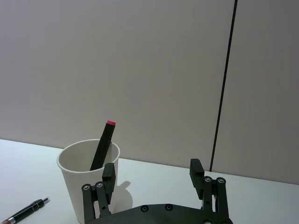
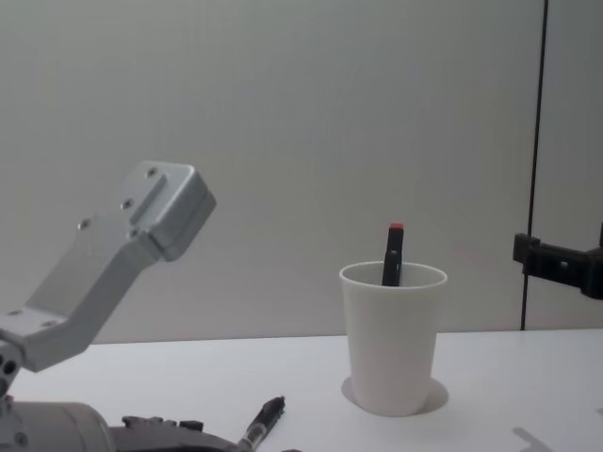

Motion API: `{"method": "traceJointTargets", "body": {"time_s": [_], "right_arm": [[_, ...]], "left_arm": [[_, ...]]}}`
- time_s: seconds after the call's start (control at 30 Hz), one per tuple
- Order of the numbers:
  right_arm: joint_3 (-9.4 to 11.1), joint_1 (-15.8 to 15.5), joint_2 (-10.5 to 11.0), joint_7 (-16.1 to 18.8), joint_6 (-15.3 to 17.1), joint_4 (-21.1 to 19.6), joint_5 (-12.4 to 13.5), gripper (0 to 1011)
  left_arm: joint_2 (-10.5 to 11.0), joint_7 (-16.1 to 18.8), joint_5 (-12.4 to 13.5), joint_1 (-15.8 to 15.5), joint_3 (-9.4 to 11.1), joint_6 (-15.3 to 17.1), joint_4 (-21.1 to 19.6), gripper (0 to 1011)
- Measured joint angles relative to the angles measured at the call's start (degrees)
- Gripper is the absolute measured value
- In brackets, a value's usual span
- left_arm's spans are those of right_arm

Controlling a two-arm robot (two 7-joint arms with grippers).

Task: Place the pen into the pen holder.

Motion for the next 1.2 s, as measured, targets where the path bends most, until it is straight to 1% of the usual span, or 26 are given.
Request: {"method": "traceJointTargets", "body": {"time_s": [0.47, 0.87, 1.2], "right_arm": [[0.0, 0.0, 0.0, 0.0, 0.0, 0.0, 0.0, 1001], [0.0, 0.0, 0.0, 0.0, 0.0, 0.0, 0.0, 1001], [0.0, 0.0, 0.0, 0.0, 0.0, 0.0, 0.0, 1002]], "left_arm": [[-1.52, -0.26, 1.08, -1.07, -0.08, 2.5, 0.97, 1001], [-2.82, 1.13, 0.9, -1.56, -0.42, 4.91, 1.49, 1001], [-3.3, 1.66, 0.71, -1.75, -0.57, 5.72, 1.67, 998]]}}
